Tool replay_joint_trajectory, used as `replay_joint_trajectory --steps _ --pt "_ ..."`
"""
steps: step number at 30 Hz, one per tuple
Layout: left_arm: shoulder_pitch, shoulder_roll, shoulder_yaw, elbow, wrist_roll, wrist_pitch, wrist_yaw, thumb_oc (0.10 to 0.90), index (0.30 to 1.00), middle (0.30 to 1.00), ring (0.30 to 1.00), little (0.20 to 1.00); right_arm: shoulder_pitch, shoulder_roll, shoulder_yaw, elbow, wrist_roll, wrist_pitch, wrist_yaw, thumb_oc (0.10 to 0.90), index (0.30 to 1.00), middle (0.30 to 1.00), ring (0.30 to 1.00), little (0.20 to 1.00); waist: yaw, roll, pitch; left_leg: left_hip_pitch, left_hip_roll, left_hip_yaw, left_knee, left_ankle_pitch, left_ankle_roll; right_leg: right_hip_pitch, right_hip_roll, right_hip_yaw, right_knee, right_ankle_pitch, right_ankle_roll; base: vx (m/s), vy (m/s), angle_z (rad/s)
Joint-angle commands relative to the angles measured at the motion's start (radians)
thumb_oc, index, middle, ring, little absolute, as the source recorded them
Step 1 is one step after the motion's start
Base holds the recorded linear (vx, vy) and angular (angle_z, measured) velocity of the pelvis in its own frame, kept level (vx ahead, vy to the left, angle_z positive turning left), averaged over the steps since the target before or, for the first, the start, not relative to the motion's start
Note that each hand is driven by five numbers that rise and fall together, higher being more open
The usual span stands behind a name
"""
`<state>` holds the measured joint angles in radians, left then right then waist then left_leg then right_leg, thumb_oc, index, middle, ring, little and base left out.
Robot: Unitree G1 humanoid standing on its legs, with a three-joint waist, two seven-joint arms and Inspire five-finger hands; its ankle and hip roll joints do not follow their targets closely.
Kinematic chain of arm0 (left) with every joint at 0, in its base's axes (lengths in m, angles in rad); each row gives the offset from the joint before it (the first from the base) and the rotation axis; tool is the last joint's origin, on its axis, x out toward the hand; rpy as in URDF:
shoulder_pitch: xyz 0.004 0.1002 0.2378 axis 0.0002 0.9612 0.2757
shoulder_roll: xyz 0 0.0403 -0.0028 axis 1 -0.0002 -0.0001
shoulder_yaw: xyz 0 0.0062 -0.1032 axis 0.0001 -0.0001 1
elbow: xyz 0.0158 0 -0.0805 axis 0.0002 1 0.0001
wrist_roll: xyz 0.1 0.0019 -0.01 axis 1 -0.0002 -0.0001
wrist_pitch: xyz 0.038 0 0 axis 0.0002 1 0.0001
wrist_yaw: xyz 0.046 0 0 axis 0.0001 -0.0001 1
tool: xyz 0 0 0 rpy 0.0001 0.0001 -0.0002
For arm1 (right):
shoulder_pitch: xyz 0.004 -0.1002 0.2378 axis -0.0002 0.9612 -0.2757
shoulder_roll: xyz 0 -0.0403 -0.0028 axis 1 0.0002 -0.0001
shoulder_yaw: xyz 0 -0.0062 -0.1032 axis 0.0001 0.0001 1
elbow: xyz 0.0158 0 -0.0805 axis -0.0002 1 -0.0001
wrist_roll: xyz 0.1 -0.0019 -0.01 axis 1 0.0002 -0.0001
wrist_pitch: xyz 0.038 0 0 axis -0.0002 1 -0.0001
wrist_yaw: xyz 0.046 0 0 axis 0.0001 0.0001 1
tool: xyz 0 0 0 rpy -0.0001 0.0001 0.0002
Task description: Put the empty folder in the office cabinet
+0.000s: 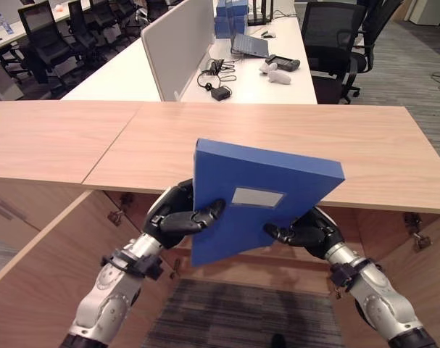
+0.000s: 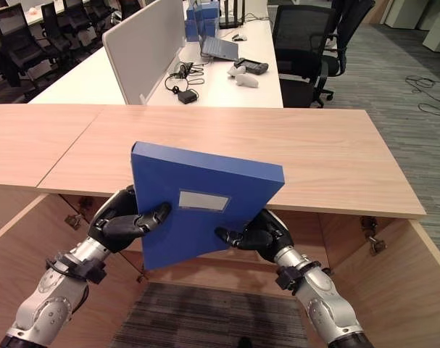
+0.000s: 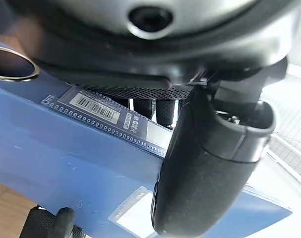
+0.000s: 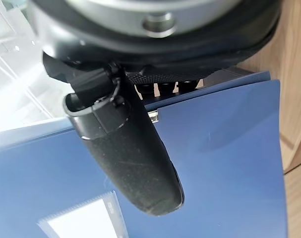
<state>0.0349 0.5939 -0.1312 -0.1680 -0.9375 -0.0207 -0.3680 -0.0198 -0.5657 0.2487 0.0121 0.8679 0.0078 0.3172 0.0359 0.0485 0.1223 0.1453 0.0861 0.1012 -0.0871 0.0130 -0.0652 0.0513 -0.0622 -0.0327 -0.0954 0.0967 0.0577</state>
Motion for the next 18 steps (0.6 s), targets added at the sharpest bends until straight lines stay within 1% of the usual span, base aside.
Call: replay_joint_trajectory --steps 1,4,9,11,16,17,18 --pt "-0.220 -0.014 -0.214 -0.140 -0.087 -0.005 -0.135 0.400 0.300 0.300 0.300 0.300 -0.303 0.115 0.194 -0.186 0.106 -0.076 0.198 0.800 0.900 0.900 0.900 0.900 0.007 -0.049 -0.047 0.035 0.038 0.010 0.000 -0.047 -0.049 0.128 -0.066 0.004 0.022 -0.161 0.083 0.00 0.000 0.00" --pt "-0.234 -0.022 -0.238 -0.135 -0.101 -0.002 -0.137 0.400 0.300 0.300 0.300 0.300 -0.308 0.115 0.220 -0.183 0.111 -0.069 0.206 0.800 0.900 0.900 0.900 0.900 0.007 -0.049 -0.045 0.035 0.038 0.009 0.000 -0.047 -0.048 0.127 -0.068 0.004 0.022 -0.160 0.085 0.00 0.000 0.00" --pt "-0.223 -0.032 -0.245 -0.149 -0.139 0.007 -0.136 0.400 0.300 0.300 0.300 0.300 -0.300 0.125 0.238 -0.202 0.128 -0.068 0.212 0.800 0.900 0.900 0.900 0.900 0.005 -0.048 -0.043 0.034 0.037 0.009 0.000 -0.048 -0.047 0.125 -0.070 0.005 0.022 -0.159 0.086 0.00 0.000 0.00" --pt "-0.214 -0.043 -0.238 -0.137 -0.143 0.002 -0.126 0.400 0.300 0.300 0.300 0.300 -0.291 0.147 0.229 -0.221 0.148 -0.080 0.203 0.400 0.300 0.300 0.300 0.300 0.004 -0.047 -0.042 0.035 0.035 0.008 0.000 -0.048 -0.046 0.124 -0.070 0.006 0.023 -0.158 0.086 0.00 0.000 0.00" --pt "-0.188 -0.063 -0.211 -0.113 -0.141 -0.002 -0.118 0.400 0.300 0.300 0.300 0.300 -0.266 0.175 0.211 -0.258 0.179 -0.096 0.201 0.400 0.300 0.300 0.300 0.300 0.003 -0.044 -0.042 0.033 0.033 0.011 0.000 -0.049 -0.045 0.121 -0.071 0.008 0.023 -0.158 0.086 0.00 0.000 0.00" --pt "-0.182 -0.074 -0.202 -0.101 -0.136 -0.005 -0.116 0.400 0.300 0.300 0.300 0.300 -0.261 0.180 0.209 -0.266 0.183 -0.097 0.200 0.400 0.300 0.300 0.300 0.300 0.003 -0.045 -0.042 0.033 0.033 0.012 0.000 -0.049 -0.045 0.121 -0.071 0.009 0.023 -0.158 0.086 0.00 0.000 0.00" --pt "-0.179 -0.102 -0.195 -0.064 -0.135 -0.014 -0.100 0.400 0.300 0.300 0.300 0.300 -0.255 0.188 0.201 -0.273 0.182 -0.103 0.193 0.400 0.300 0.300 0.300 0.300 0.002 -0.044 -0.042 0.033 0.032 0.014 0.000 -0.048 -0.045 0.119 -0.070 0.008 0.024 -0.157 0.085 0.00 0.000 0.00"
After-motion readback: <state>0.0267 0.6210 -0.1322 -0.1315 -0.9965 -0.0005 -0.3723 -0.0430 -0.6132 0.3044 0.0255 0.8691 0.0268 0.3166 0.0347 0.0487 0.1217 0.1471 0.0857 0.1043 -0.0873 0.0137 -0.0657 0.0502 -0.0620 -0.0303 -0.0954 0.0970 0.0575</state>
